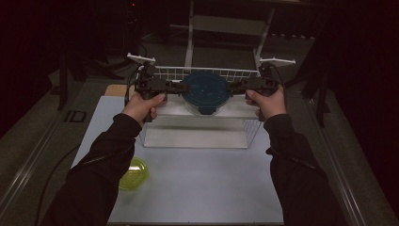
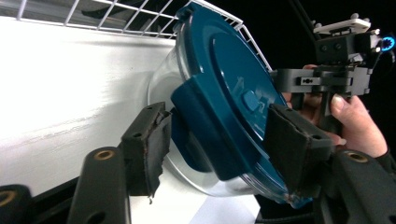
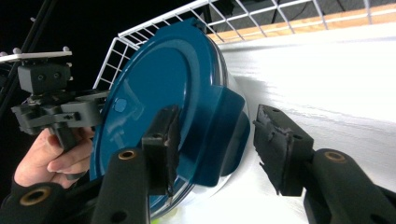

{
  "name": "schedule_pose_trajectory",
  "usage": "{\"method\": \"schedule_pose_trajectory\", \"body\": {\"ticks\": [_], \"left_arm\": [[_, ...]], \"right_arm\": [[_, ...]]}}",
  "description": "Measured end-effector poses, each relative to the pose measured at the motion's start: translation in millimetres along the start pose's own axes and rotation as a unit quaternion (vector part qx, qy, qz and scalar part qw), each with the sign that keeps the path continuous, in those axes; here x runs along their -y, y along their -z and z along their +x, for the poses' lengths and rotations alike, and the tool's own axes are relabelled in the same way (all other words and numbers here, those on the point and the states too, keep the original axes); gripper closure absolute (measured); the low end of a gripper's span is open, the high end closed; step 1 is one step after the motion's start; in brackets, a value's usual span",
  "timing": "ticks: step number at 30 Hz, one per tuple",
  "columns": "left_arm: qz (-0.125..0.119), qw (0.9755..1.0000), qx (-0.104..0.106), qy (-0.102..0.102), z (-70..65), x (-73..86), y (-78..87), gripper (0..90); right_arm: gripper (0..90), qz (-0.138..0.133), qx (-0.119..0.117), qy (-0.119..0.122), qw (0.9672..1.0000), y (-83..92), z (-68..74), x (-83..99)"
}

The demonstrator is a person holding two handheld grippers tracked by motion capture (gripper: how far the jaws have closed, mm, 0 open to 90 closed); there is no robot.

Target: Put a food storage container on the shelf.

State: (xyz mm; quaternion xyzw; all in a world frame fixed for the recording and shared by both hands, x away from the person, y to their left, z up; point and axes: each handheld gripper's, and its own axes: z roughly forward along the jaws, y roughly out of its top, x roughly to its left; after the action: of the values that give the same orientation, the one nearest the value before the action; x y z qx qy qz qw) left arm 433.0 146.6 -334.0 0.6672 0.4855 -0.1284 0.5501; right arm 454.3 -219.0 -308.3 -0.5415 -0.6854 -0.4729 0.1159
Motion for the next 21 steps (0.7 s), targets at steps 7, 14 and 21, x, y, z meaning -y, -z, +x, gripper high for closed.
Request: {"method": "schedule_pose_trajectory", "body": {"ticks": [7,14,21], "left_arm": [[-0.039,0.9981,-0.023,-0.042,-12.1,9.8,22.7,35.4],[-0.071,0.9908,-0.019,-0.114,-32.6,30.1,38.5,29.9],[-0.068,0.9845,-0.008,-0.161,-46.7,52.7,44.4,13.9]], "right_arm": [[48.3,-0.012,0.031,0.069,0.9970,18.8,22.4,8.1],[51.7,-0.031,0.014,0.119,0.9923,33.4,44.4,30.1],[60.2,-0.029,-0.008,0.153,0.9877,29.3,59.2,62.8]]}}
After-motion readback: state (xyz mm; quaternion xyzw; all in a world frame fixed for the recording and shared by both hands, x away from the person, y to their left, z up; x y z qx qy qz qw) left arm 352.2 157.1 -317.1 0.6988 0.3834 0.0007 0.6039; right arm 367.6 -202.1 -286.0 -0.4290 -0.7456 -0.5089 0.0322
